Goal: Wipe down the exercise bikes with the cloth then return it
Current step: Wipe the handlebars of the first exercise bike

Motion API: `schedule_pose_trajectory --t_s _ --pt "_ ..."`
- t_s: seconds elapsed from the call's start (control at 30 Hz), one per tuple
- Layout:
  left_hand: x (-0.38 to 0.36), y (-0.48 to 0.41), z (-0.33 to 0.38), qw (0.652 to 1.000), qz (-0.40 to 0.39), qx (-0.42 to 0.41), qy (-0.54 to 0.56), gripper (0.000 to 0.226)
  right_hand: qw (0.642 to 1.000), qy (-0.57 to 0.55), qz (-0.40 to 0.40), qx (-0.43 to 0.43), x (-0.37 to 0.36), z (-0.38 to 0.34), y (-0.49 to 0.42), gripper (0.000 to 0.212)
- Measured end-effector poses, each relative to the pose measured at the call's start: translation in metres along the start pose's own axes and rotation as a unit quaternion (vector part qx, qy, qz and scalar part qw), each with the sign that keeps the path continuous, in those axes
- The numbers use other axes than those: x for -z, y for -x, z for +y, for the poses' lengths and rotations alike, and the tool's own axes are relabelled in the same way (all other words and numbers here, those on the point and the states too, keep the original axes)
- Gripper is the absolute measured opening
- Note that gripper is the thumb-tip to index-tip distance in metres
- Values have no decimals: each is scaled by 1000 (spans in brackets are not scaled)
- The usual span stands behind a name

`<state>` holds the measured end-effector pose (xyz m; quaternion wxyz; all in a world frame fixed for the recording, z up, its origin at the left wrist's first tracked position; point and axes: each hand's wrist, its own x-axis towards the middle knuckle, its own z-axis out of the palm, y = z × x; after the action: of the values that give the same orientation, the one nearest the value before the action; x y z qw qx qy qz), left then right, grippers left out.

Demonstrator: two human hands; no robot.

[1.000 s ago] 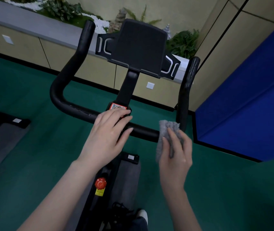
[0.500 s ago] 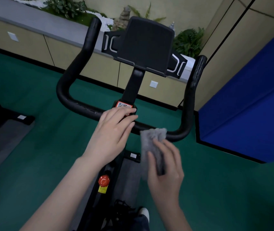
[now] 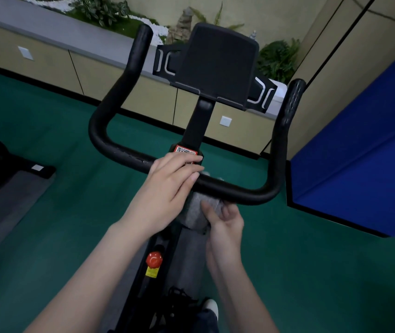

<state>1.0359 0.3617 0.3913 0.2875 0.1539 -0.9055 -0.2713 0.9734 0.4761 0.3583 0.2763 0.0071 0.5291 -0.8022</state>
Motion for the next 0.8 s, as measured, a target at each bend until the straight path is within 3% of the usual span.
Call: schedule_pose_trajectory --t_s 0.2,0.4,0.63,0.8 --pt "-1 1 1 1000 -2 -1 -8 36 984 -131 -14 -116 4 -6 -1 38" --pt "-3 2 1 1000 7 -4 -22 34 987 -125 39 -88 23 -16 -1 37" --pt "-9 3 6 993 6 -21 -115 30 991 -85 -11 -104 4 -10 6 27" --pt "-15 1 13 988 0 -55 -145 33 990 -111 65 -60 35 -28 0 33"
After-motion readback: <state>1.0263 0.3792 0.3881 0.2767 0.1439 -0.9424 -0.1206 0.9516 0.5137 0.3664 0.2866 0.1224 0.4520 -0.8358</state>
